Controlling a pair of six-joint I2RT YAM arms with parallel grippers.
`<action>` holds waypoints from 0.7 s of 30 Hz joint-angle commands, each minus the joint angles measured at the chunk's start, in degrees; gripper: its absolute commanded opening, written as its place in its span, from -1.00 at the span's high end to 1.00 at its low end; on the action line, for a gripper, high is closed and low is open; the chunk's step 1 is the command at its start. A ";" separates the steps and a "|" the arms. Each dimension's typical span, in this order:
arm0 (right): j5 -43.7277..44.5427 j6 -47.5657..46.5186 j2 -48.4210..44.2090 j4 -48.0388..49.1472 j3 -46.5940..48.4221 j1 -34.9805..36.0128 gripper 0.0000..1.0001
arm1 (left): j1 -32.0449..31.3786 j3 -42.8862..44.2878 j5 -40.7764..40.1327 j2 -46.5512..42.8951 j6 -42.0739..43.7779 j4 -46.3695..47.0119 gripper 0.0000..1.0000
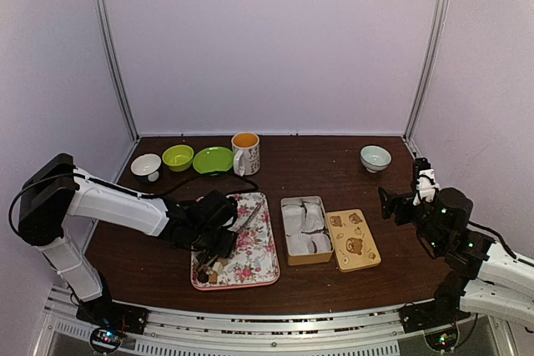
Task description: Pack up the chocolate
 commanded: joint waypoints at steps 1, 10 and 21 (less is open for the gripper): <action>0.28 -0.19 -0.76 0.54 -0.46 -0.11 -0.98 | -1.37 1.45 -3.34 -0.95 -0.45 -1.63 -0.19; 0.65 -0.06 -0.67 0.19 -0.34 -0.17 -0.98 | -2.70 7.81 -5.76 -5.46 1.42 -11.15 0.14; 1.96 0.40 -0.41 0.01 -0.17 -0.12 -0.98 | -2.70 11.29 -4.70 -15.81 1.87 -18.13 0.10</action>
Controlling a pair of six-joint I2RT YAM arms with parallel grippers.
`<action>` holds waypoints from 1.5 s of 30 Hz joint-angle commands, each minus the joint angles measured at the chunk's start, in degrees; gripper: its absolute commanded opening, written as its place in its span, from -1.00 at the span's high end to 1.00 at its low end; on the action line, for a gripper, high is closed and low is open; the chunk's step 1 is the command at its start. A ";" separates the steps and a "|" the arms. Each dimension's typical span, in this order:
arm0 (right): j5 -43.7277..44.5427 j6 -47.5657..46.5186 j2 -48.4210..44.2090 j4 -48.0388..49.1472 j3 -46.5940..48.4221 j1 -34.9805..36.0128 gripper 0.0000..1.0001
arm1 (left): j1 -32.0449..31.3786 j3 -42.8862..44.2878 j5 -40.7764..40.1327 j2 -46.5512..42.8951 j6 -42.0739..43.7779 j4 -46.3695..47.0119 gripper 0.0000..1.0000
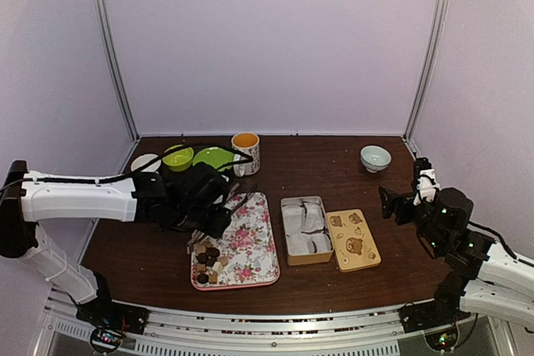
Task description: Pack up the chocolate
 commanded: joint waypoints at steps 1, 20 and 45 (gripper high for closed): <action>1.77 0.36 -0.18 0.03 -0.18 -0.16 -0.98 | -0.10 2.82 -0.71 -5.17 0.47 -3.71 0.09; 3.36 1.02 -0.97 -0.64 -0.33 -0.15 -0.93 | 2.98 -0.94 6.45 -22.07 -5.35 -17.92 0.07; 3.82 1.39 0.18 -1.50 0.40 -0.13 -0.94 | 2.97 -6.54 12.07 -24.73 -4.91 -24.20 0.16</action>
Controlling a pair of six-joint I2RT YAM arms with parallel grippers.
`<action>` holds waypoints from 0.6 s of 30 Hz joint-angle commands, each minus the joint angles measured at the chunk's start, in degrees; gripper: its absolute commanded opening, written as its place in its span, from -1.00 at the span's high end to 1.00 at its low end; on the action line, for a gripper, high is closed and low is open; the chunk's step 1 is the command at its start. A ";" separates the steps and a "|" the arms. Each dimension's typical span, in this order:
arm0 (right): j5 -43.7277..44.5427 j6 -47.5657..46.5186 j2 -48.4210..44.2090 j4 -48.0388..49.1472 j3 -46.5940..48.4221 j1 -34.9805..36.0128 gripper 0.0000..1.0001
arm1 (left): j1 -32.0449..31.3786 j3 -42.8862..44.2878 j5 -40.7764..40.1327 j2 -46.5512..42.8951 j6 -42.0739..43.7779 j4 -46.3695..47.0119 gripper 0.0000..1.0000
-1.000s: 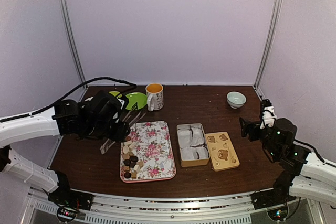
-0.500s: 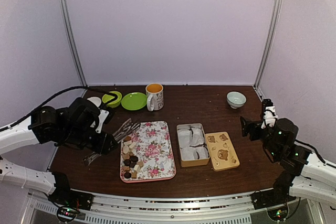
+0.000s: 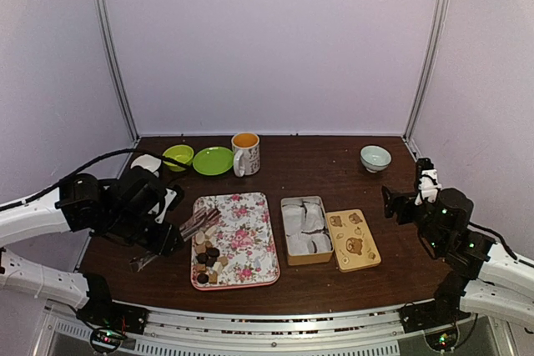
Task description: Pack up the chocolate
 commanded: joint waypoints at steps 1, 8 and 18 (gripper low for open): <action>1.42 0.80 0.66 -0.67 0.54 -0.17 -0.94 | 0.05 0.30 -1.12 2.67 0.68 0.97 0.16; 1.42 0.83 -0.13 -0.67 0.12 -0.18 -0.94 | 0.04 0.08 -1.69 5.65 1.05 0.98 0.17; 1.60 0.97 -0.88 -0.76 -0.19 -0.10 -0.95 | 0.04 -0.07 -2.45 6.90 1.41 1.86 0.18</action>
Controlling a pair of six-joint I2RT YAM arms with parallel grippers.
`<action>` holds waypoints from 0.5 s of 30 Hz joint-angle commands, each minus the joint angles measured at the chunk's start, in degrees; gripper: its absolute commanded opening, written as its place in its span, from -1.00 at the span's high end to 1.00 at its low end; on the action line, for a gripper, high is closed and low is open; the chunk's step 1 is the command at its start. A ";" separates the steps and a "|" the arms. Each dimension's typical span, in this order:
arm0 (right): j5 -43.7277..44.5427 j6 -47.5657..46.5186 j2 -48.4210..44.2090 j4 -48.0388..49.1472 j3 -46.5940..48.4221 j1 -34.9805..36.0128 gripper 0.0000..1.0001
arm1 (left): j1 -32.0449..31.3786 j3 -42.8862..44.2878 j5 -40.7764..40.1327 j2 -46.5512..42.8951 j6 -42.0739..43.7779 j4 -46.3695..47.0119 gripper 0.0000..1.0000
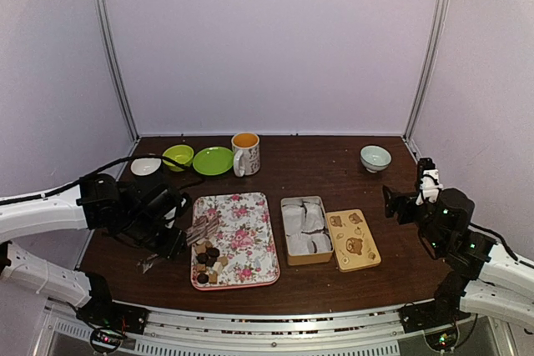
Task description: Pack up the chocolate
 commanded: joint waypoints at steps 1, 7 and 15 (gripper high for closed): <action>1.40 0.37 -0.34 -0.19 -0.12 -0.16 -0.95 | 0.05 -0.06 -1.48 -0.05 0.89 1.99 0.18; 1.31 0.36 -0.44 -0.19 -0.15 -0.17 -0.96 | 0.04 -0.08 -1.91 1.24 0.93 2.76 0.19; 1.29 0.37 -0.44 -0.19 -0.12 -0.14 -0.96 | 0.04 -0.19 -2.04 3.16 0.75 3.01 0.22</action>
